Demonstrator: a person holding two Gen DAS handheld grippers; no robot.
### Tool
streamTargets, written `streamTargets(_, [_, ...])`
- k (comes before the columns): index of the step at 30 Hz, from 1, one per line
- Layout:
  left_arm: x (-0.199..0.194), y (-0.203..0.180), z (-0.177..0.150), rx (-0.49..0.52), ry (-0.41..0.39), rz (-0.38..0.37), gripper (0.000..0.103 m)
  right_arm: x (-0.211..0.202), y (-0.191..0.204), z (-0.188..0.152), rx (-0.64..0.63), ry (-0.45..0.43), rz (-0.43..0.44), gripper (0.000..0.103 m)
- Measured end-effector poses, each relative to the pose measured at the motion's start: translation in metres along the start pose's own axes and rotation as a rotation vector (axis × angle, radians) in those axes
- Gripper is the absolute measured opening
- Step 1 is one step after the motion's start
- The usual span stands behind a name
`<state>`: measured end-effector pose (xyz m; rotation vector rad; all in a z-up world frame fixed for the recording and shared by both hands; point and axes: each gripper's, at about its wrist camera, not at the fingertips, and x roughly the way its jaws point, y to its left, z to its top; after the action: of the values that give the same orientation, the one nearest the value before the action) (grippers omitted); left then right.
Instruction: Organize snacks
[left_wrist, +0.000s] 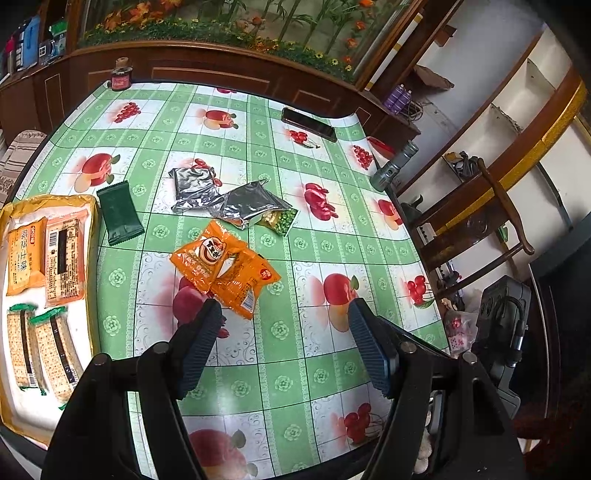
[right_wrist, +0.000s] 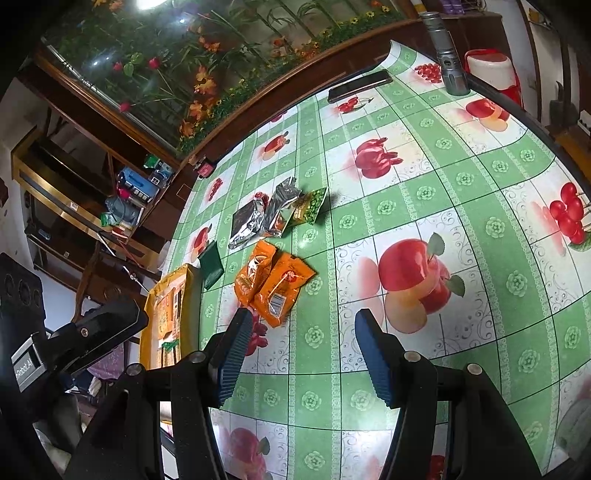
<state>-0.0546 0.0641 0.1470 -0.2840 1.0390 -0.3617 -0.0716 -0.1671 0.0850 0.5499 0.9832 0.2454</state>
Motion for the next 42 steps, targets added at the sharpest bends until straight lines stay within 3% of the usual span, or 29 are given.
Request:
streamTargets(11, [0.007,0.005,0.010,0.024,0.034,-0.018,0.070,0.003,0.009,-0.011,-0.008,0.003,-0.027,0.061])
streamTargets(23, [0.020,-0.016,0.014,0.121,0.082,-0.056,0.070,-0.006,-0.003,-0.024,0.060,-0.024,-0.075,0.061])
streamTargets(42, [0.020,0.015,0.022,0.083,0.084,-0.040,0.070,0.019,0.018,-0.029,0.033,0.017,-0.079,0.061])
